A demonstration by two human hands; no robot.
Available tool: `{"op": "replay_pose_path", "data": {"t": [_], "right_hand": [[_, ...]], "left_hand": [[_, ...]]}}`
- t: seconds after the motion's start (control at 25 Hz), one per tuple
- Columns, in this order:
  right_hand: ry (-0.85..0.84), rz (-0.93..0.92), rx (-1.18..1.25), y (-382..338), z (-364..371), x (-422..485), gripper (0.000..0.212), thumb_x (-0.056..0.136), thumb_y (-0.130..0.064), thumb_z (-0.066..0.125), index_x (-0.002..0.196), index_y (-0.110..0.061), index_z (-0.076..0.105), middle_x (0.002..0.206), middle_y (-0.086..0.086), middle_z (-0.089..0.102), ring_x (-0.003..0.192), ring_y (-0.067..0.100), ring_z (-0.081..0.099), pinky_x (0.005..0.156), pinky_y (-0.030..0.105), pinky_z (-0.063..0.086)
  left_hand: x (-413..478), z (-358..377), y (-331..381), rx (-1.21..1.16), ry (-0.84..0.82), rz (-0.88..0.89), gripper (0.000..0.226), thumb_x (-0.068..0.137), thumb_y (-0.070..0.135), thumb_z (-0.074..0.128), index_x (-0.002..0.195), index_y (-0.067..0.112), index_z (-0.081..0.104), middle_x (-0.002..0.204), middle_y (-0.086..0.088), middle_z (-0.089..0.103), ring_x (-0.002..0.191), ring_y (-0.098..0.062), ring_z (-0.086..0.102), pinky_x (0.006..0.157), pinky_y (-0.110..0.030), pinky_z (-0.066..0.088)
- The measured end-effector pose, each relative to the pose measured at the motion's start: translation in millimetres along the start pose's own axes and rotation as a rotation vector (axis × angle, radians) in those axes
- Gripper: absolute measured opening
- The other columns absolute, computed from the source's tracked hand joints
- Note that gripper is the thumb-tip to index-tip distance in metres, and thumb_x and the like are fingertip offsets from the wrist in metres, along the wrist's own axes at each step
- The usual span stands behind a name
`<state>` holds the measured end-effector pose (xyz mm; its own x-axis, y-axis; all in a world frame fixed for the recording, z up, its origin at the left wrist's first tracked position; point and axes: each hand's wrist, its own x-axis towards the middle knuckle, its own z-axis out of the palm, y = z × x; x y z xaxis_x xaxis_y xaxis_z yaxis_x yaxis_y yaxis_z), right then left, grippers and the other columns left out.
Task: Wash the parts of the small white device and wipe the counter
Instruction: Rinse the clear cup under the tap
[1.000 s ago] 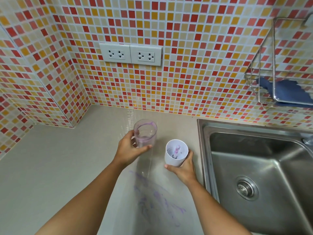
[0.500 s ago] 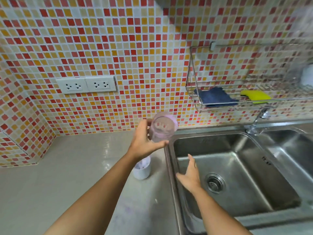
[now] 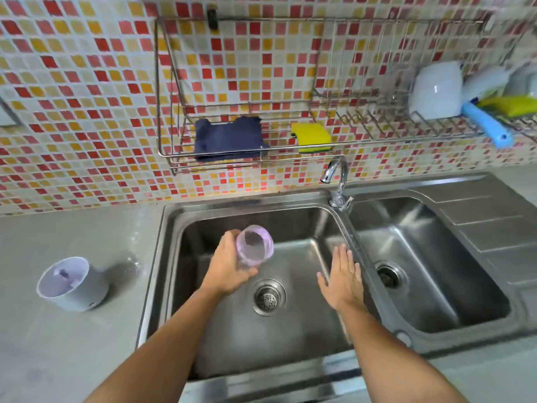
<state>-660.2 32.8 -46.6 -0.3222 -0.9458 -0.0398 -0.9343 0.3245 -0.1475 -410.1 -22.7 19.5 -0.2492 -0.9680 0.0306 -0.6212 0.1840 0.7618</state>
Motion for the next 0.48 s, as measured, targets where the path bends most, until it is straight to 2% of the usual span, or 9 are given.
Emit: {"op": "replay_pose_path", "data": {"t": [0.08,0.16,0.28,0.4,0.48], "right_hand": [[-0.047,0.009,-0.023,31,8,10,0.075,0.094,-0.043,0.036,0.147,-0.005,-0.003,0.157,0.012,-0.007,0.145,0.025,-0.004,0.116,0.040,0.000],[-0.082,0.008,-0.057,57,17,14,0.074,0.094,-0.042,0.037,0.147,-0.003,0.003,0.156,0.014,0.000,0.144,0.027,0.003,0.115,0.043,0.006],[-0.087,-0.044,-0.100,77,28,19,0.074,0.086,-0.042,0.043,0.142,0.003,0.026,0.150,0.019,0.025,0.138,0.033,0.029,0.109,0.047,0.026],[-0.099,-0.055,-0.111,80,33,18,0.075,0.082,-0.046,0.033,0.138,0.004,0.033,0.146,0.021,0.034,0.134,0.033,0.036,0.106,0.045,0.029],[-0.103,-0.051,-0.101,80,33,19,0.076,0.080,-0.045,0.029,0.137,0.005,0.035,0.144,0.022,0.037,0.133,0.034,0.038,0.105,0.046,0.032]], "left_hand": [[10,30,-2,0.150,0.017,-0.026,0.074,0.059,0.014,0.077,0.125,0.008,0.042,0.118,-0.006,0.047,0.110,-0.024,0.046,0.089,-0.028,0.039],[19,53,-6,0.328,0.005,-0.023,0.080,0.060,0.015,0.074,0.132,0.003,0.041,0.125,-0.012,0.049,0.113,-0.032,0.044,0.094,-0.038,0.036],[30,70,-12,0.573,-0.037,0.025,0.068,0.063,0.007,0.065,0.128,0.003,0.045,0.119,-0.016,0.050,0.109,-0.039,0.044,0.090,-0.043,0.035],[39,70,-13,0.729,-0.041,0.071,0.072,0.057,-0.010,0.065,0.126,0.004,0.047,0.116,-0.020,0.049,0.103,-0.043,0.045,0.084,-0.047,0.046],[48,71,-16,0.896,-0.038,0.182,0.083,0.040,-0.011,0.076,0.118,0.004,0.051,0.110,-0.021,0.056,0.093,-0.044,0.052,0.072,-0.044,0.054]]}}
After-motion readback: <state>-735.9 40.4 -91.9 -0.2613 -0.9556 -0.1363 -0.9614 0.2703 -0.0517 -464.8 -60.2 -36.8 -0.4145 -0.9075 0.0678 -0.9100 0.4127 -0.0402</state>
